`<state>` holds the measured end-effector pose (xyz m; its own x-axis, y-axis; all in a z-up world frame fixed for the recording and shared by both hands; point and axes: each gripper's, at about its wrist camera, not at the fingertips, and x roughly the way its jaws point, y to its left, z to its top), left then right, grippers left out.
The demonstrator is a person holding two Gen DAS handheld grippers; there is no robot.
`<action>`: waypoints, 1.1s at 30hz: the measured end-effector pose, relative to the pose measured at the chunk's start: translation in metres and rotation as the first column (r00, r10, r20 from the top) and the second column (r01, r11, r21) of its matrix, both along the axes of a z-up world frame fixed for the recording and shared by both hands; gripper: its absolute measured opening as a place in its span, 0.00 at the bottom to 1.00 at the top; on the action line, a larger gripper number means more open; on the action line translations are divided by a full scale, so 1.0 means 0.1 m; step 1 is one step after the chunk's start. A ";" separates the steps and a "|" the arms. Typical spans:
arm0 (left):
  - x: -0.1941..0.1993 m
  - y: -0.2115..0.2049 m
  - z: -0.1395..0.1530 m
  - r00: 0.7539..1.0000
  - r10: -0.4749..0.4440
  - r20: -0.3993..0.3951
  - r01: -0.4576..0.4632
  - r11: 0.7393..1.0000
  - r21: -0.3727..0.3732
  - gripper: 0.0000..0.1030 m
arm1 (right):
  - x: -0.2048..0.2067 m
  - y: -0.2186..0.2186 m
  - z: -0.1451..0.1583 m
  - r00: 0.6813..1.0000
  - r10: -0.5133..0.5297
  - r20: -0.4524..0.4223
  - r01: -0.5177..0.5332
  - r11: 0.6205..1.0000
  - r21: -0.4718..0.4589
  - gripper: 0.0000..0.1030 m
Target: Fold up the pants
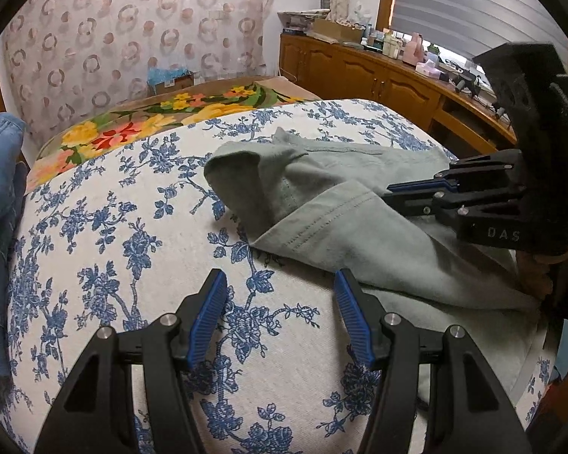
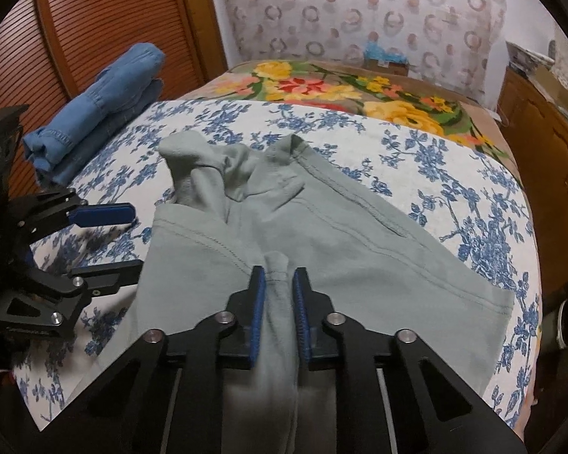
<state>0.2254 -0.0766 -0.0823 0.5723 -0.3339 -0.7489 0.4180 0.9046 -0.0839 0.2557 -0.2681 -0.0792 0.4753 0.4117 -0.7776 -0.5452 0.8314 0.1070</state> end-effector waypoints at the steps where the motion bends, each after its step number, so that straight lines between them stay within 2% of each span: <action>1: 0.00 -0.01 0.00 1.000 0.000 -0.002 0.000 1.000 0.003 0.57 | 0.00 0.00 0.01 1.000 0.000 0.003 0.000 1.000 0.005 0.05; 7: 0.03 -0.04 -0.03 1.000 -0.001 -0.014 0.002 1.000 0.022 0.57 | -0.04 -0.14 0.16 0.997 -0.041 0.059 0.038 0.998 0.058 0.03; 15: 0.05 -0.07 -0.03 1.000 0.000 -0.011 0.001 0.999 0.033 0.57 | -0.07 -0.31 0.34 0.985 -0.112 0.133 0.103 0.992 0.068 0.03; 21: 0.04 -0.07 -0.03 1.000 0.000 -0.010 0.001 0.999 0.037 0.57 | -0.06 -0.54 0.44 0.968 -0.177 0.179 0.174 0.984 0.032 0.03; 26: 0.04 -0.08 -0.03 1.000 0.000 -0.010 0.001 0.999 0.036 0.57 | 0.00 -0.84 0.45 0.942 -0.262 0.209 0.271 0.963 -0.014 0.03; 33: 0.04 -0.08 -0.04 1.000 0.000 -0.010 0.001 0.999 0.038 0.57 | 0.06 -1.15 0.26 0.925 -0.338 0.173 0.351 0.935 -0.052 0.03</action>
